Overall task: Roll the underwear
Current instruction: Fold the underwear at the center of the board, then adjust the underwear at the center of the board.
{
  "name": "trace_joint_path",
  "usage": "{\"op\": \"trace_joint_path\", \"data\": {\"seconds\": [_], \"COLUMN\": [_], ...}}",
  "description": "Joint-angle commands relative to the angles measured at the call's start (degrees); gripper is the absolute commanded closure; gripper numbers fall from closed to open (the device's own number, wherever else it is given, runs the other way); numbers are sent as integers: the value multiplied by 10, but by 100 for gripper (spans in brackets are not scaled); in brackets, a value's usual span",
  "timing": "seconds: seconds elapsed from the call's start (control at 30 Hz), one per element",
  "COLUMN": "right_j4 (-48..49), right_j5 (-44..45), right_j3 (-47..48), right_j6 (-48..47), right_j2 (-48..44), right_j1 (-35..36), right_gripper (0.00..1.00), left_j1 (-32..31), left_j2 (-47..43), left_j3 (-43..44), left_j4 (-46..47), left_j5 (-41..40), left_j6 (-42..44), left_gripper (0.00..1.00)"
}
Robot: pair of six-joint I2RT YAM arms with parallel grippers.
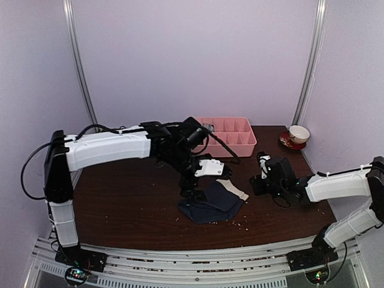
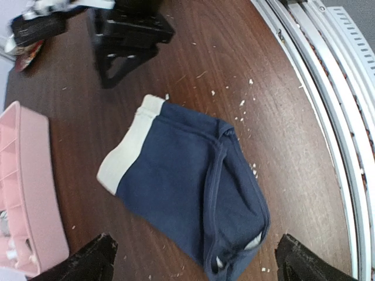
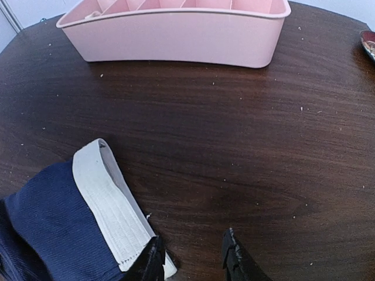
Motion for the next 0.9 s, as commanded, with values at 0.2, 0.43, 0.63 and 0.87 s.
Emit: {"op": "trace_joint_path", "data": {"seconds": [0.2, 0.43, 0.63, 0.87], "right_j4": [-42, -63, -60, -60], "right_j5": [-23, -57, -62, -73], "right_j3": [13, 47, 45, 46], "right_j6": [17, 31, 35, 39], "right_j2": [48, 106, 126, 136], "right_j1": [-1, 0, 2, 6], "right_gripper": [64, 67, 68, 70], "left_j1": [139, 140, 140, 139], "left_j2": [-131, -110, -90, -64], "left_j3": [-292, -363, -359, -344], "left_j4": [172, 276, 277, 265], "left_j5": [-11, -49, 9, 31], "left_j6": [30, 2, -10, -24], "left_gripper": [2, 2, 2, 12]}}
